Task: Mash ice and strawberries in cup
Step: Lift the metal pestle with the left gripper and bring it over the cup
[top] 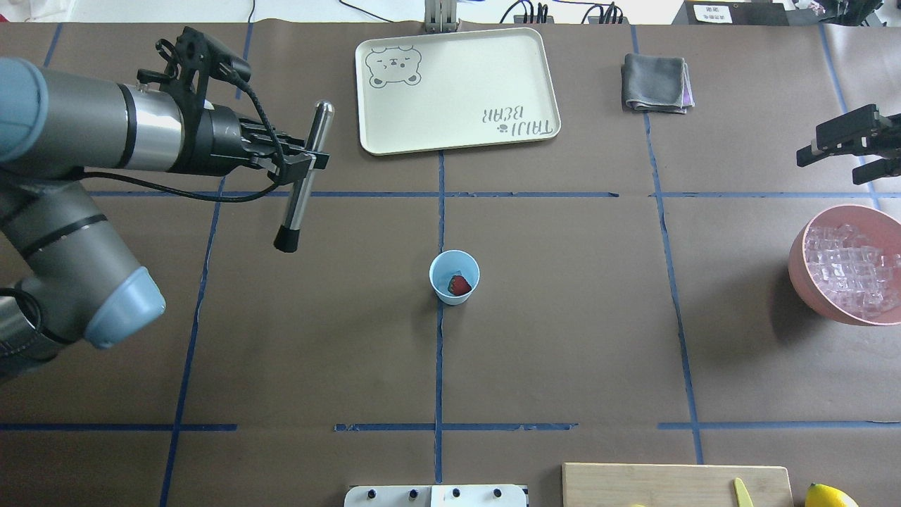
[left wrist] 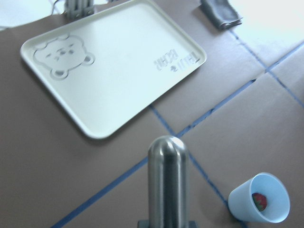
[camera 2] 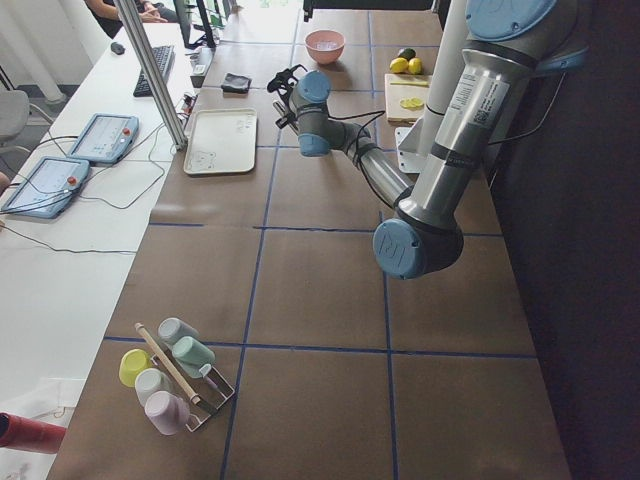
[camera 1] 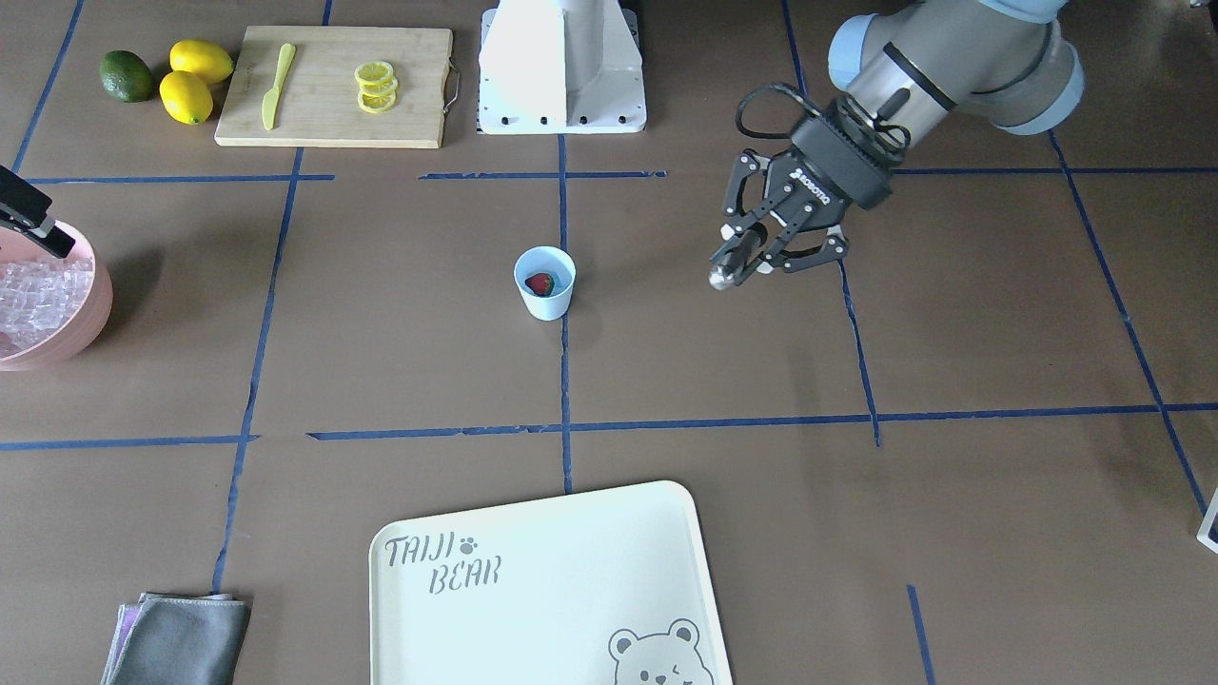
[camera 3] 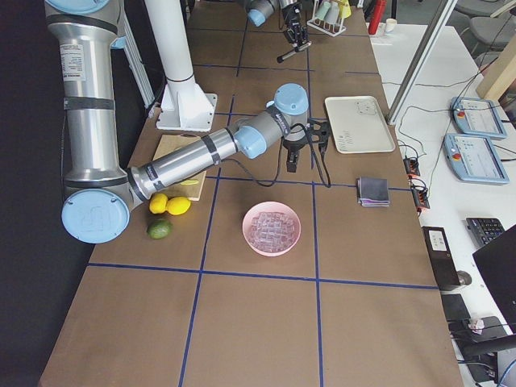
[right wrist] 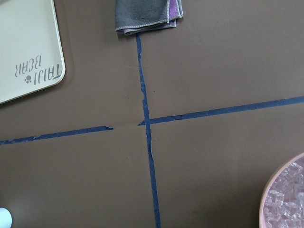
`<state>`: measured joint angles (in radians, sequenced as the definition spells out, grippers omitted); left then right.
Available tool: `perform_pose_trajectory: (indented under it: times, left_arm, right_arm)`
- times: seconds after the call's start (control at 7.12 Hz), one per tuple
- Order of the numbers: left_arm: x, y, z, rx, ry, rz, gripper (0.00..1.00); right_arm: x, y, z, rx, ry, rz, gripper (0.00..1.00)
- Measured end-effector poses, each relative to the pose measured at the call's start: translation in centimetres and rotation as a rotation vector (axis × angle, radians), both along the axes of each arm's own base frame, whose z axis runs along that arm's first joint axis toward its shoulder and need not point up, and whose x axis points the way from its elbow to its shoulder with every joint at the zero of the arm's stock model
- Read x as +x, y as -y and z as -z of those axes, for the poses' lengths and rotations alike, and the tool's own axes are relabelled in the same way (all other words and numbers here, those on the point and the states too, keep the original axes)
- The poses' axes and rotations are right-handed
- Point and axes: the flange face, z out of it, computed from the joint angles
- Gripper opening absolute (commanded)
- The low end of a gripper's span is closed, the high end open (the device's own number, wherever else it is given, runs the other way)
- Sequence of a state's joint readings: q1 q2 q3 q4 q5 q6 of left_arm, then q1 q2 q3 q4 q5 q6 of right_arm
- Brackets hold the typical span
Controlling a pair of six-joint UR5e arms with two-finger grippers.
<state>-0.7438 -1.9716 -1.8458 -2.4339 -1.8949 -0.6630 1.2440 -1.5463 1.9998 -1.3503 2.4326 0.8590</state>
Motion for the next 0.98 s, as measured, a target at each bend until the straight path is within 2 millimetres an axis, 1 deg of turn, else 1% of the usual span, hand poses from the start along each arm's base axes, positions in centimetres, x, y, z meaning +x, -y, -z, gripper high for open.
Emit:
perform_pose_trajectory:
  times: [0.14, 0.28, 0.42, 0.56, 0.7, 0.84, 0.98]
  left_arm:
    - [3.5, -3.1, 1.2, 0.067, -0.086, 0.098, 0.00]
    - [6.7, -6.6, 2.2, 0.121, -0.164, 0.184, 0.02]
    - [8.8, -9.7, 3.5, 0.197, -0.213, 0.258, 0.03]
    - [10.6, -12.4, 4.8, 0.261, -0.235, 0.321, 0.02]
    - [12.1, -14.0, 5.8, 0.285, -0.243, 0.383, 0.02]
    - [13.6, -14.7, 6.3, 0.297, -0.234, 0.420, 0.01]
    - [14.8, -14.8, 6.5, 0.305, -0.222, 0.435, 0.01]
  right_arm:
    - [0.1, -0.2, -0.5, -0.011, -0.001, 0.002, 1.00]
    - [0.1, -0.3, -1.1, -0.021, -0.003, 0.003, 1.00]
    - [0.0, -0.3, -1.5, -0.029, -0.005, 0.004, 1.00]
    - [0.0, -0.3, -1.8, -0.034, -0.005, 0.005, 1.00]
    - [0.0, -0.3, -1.9, -0.040, 0.000, 0.009, 1.00]
    - [-0.1, -0.4, -2.1, -0.049, 0.009, 0.017, 1.00]
    - [-0.1, -0.4, -2.4, -0.058, 0.013, 0.021, 1.00]
